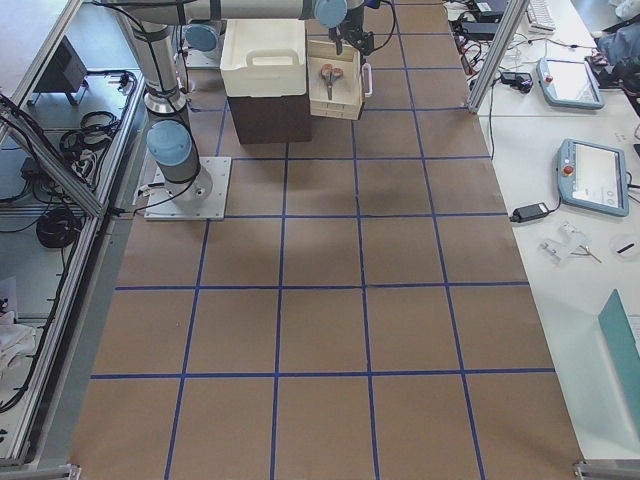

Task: Put scissors in drawer and close it
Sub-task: 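Lower the scissors into the drawer, open the right gripper and withdraw, then move the left gripper above the drawer's white handle while the right arm rests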

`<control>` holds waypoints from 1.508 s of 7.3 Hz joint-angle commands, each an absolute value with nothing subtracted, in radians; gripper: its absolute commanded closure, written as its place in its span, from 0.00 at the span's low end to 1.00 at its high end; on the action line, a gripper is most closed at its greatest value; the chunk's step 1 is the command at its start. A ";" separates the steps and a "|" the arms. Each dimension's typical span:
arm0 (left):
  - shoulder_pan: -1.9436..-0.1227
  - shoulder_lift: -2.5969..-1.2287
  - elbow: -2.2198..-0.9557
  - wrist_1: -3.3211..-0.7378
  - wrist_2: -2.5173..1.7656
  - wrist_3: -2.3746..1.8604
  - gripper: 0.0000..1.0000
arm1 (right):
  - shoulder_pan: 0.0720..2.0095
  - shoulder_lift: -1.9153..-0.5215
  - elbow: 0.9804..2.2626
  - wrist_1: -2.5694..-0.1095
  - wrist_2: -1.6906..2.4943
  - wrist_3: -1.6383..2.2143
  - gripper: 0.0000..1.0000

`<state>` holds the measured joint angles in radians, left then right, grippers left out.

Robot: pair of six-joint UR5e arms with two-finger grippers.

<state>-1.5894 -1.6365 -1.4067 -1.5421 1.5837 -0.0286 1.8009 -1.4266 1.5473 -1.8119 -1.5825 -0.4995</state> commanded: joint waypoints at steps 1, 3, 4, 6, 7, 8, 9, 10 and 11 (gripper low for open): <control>-1.620 -1.707 -1.367 -1.507 1.551 -0.037 0.00 | 1.653 -1.460 1.545 -1.775 -1.583 -0.346 0.00; -1.640 -1.803 -1.303 -1.453 1.548 -0.035 0.00 | 1.556 -1.460 1.545 -1.763 -1.595 -0.304 0.00; -1.672 -1.862 -1.257 -1.412 1.489 -0.040 0.00 | 1.522 -1.462 1.545 -1.750 -1.598 -0.304 0.00; -1.697 -2.004 -1.246 -1.258 1.474 -0.051 0.00 | 1.511 -1.463 1.543 -1.706 -1.595 -0.225 0.00; -1.725 -2.064 -1.244 -1.243 1.464 -0.078 0.00 | 1.512 -1.473 1.543 -1.712 -1.597 -0.143 0.00; -1.736 -2.138 -1.244 -1.151 1.453 -0.083 0.00 | 1.514 -1.508 1.554 -1.700 -1.600 -0.129 0.00; -1.747 -2.182 -1.243 -1.131 1.451 -0.086 0.00 | 1.522 -1.519 1.555 -1.709 -1.601 -0.062 0.00; -1.767 -2.221 -1.232 -1.115 1.450 -0.169 0.00 | 1.522 -1.546 1.557 -1.694 -1.583 0.013 0.00; -1.785 -2.259 -1.221 -1.103 1.450 -0.190 0.00 | 1.525 -1.555 1.566 -1.694 -1.582 0.014 0.00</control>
<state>-1.7630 -2.2082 -1.2328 -1.1239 1.4509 -0.1468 1.5215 -1.5360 1.5581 -1.6982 -1.5887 -0.0226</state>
